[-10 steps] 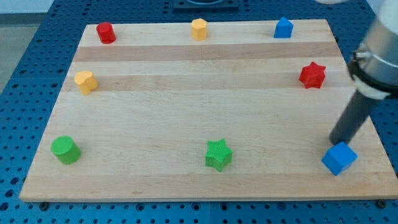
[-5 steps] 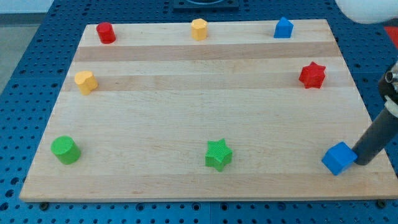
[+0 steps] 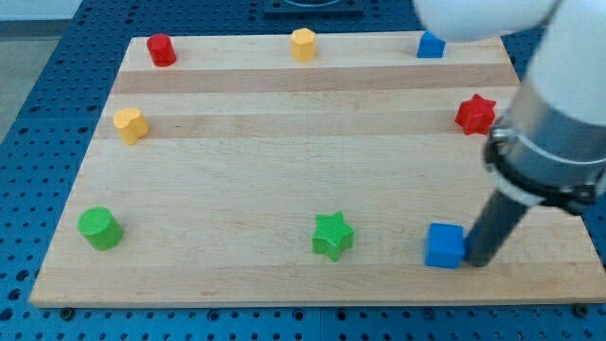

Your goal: Push the blue cube towards the right of green star

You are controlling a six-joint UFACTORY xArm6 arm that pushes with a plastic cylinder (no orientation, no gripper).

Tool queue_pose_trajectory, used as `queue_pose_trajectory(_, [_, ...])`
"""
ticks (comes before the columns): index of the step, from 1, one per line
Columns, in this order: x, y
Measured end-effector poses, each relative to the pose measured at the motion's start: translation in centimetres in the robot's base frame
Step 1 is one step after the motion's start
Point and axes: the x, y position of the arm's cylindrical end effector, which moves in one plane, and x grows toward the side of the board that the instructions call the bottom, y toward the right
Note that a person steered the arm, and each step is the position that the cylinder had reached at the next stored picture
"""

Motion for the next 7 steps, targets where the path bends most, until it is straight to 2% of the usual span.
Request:
queue_pose_trajectory(1, [0.2,-4.5])
queue_pose_trajectory(2, [-1.0,-5.0])
queue_pose_trajectory(3, [-2.6,-2.7])
queue_pose_trajectory(4, [-7.1,0.9])
queue_pose_trajectory(5, [-12.7,7.4])
queue_pose_trajectory(6, [-16.6,12.6])
queue_pose_trajectory(7, [-18.8,15.8])
